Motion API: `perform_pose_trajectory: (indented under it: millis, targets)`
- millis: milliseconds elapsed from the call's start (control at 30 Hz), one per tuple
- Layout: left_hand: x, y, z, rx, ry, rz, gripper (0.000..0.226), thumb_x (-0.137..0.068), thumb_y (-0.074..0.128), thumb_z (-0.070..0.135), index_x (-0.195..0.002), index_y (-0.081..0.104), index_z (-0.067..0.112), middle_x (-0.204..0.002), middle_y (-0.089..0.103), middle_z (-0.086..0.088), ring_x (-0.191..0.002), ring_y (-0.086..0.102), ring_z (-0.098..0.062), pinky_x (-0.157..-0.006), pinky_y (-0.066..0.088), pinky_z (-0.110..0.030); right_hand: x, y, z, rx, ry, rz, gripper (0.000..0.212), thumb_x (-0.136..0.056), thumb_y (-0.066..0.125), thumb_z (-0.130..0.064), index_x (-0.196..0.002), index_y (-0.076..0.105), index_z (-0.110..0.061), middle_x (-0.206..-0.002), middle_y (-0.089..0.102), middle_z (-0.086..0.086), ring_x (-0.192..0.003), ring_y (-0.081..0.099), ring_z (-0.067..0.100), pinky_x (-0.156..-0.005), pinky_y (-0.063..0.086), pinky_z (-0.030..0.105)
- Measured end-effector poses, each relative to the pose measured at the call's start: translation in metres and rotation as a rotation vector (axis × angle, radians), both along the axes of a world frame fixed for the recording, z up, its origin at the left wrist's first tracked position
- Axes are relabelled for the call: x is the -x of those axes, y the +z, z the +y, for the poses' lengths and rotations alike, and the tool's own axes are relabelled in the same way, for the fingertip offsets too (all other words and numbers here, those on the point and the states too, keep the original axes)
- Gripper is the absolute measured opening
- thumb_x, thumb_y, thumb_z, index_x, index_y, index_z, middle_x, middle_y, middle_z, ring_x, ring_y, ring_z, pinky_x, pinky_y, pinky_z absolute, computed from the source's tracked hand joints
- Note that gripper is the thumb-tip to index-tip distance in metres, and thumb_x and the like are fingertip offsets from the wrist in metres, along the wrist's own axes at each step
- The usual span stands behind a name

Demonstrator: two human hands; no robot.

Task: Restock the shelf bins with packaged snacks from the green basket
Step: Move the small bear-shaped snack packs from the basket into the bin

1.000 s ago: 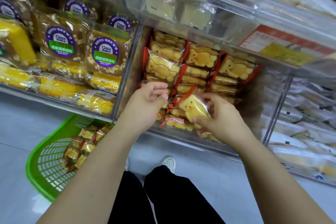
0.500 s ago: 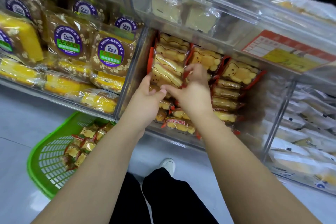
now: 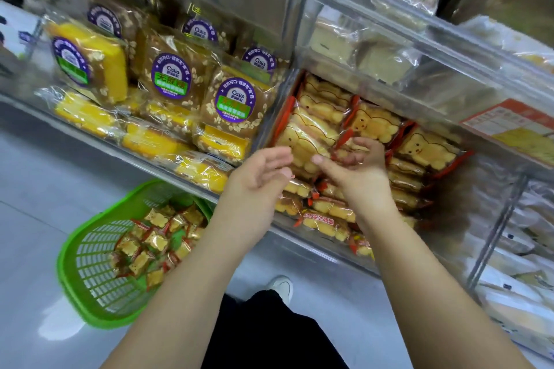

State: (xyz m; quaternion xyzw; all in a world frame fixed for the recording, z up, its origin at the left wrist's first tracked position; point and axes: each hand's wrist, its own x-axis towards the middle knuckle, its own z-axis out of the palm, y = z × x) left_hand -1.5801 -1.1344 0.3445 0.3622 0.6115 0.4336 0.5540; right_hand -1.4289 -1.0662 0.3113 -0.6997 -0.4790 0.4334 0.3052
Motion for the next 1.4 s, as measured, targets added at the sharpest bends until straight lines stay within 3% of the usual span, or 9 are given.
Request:
perform_pose_trajectory:
  millis: [133, 233, 367, 567, 733, 900, 1033, 1300, 1400]
  targets:
    - [0.045, 0.004, -0.026, -0.115, 0.169, -0.048, 0.029, -0.090, 0.056, 0.010, -0.090, 0.069, 0.035, -0.094, 0.072, 0.012, -0.083, 0.067, -0.003, -0.072, 0.051, -0.013, 0.023, 0.033, -0.030, -0.211, -0.028, -0.006, 0.028, -0.078, 0.069, -0.029, -0.091, 0.045, -0.036, -0.073, 0.051, -0.012, -0.063, 0.050, 0.002, -0.056, 0.041, 0.018]
    - [0.089, -0.008, -0.052, -0.116, 0.414, -0.049, 0.028, -0.089, 0.054, 0.002, -0.087, 0.069, 0.026, -0.085, 0.073, 0.008, -0.073, 0.064, -0.003, -0.068, 0.049, -0.011, 0.078, 0.057, -0.059, -0.272, 0.217, 0.198, 0.020, -0.082, 0.067, -0.017, -0.084, 0.053, -0.031, -0.063, 0.051, -0.014, -0.056, 0.046, -0.002, -0.053, 0.040, 0.010]
    - [0.149, -0.058, -0.093, 0.007, 0.743, -0.041, 0.025, -0.088, 0.053, -0.002, -0.082, 0.065, 0.019, -0.069, 0.071, 0.010, -0.067, 0.062, -0.003, -0.067, 0.050, -0.014, 0.168, 0.044, -0.094, -0.093, 0.762, 0.371, 0.012, -0.080, 0.063, -0.019, -0.083, 0.059, -0.030, -0.064, 0.050, -0.011, -0.057, 0.044, -0.001, -0.055, 0.038, 0.009]
    - [0.204, -0.188, -0.174, 0.313, 0.904, 0.050, 0.026, -0.086, 0.055, -0.003, -0.077, 0.062, 0.020, -0.069, 0.062, 0.004, -0.057, 0.057, -0.003, -0.058, 0.046, -0.018, 0.246, -0.109, -0.117, 0.311, 1.139, -0.013, 0.008, -0.086, 0.063, -0.013, -0.094, 0.061, -0.012, -0.064, 0.043, -0.005, -0.054, 0.037, 0.004, -0.055, 0.033, 0.016]
    - [0.217, -0.330, -0.228, 0.576, 0.792, 0.107, 0.013, -0.085, 0.054, -0.007, -0.088, 0.061, 0.004, -0.078, 0.061, -0.011, -0.075, 0.055, -0.024, -0.078, 0.046, -0.041, 0.240, -0.283, -0.126, 0.502, 1.431, -0.446, 0.013, -0.087, 0.057, -0.011, -0.099, 0.056, -0.011, -0.066, 0.051, -0.004, -0.064, 0.049, 0.016, -0.054, 0.035, 0.021]
    - [0.231, -0.452, -0.252, 0.715, 0.553, 0.164, 0.015, -0.089, 0.056, 0.010, -0.102, 0.062, 0.008, -0.077, 0.057, -0.011, -0.059, 0.047, -0.018, -0.053, 0.035, -0.026, 0.254, -0.419, -0.114, 0.423, 1.482, -0.648, 0.019, -0.084, 0.059, -0.017, -0.102, 0.062, -0.011, -0.087, 0.066, 0.011, -0.082, 0.059, 0.024, -0.061, 0.037, 0.026]
    - [0.250, -0.528, -0.239, 0.767, 0.303, 0.277, 0.022, -0.088, 0.059, 0.017, -0.109, 0.060, 0.013, -0.089, 0.058, -0.004, -0.067, 0.051, -0.014, -0.058, 0.040, -0.024, 0.291, -0.507, -0.109, 0.244, 1.716, -0.774, 0.026, -0.084, 0.061, -0.020, -0.108, 0.059, -0.011, -0.106, 0.066, 0.013, -0.099, 0.060, 0.027, -0.074, 0.042, 0.025]
    - [0.270, -0.613, -0.213, 0.800, -0.262, 0.518, 0.060, -0.084, 0.048, -0.005, -0.138, 0.037, 0.017, -0.137, 0.049, -0.007, -0.120, 0.049, -0.025, -0.093, 0.043, -0.032, 0.332, -0.593, -0.121, -0.144, 2.132, -1.196, 0.061, -0.082, 0.060, -0.049, -0.125, 0.051, -0.007, -0.136, 0.039, 0.015, -0.127, 0.036, 0.031, -0.105, 0.034, 0.044]
    - [0.268, -0.618, -0.218, 0.849, -0.423, 0.597, 0.067, -0.086, 0.051, 0.001, -0.144, 0.024, 0.020, -0.143, 0.040, -0.010, -0.126, 0.042, -0.028, -0.100, 0.040, -0.037, 0.329, -0.591, -0.124, -0.173, 2.151, -1.192, 0.058, -0.080, 0.068, -0.037, -0.125, 0.050, -0.005, -0.133, 0.044, 0.014, -0.124, 0.040, 0.030, -0.100, 0.038, 0.042]
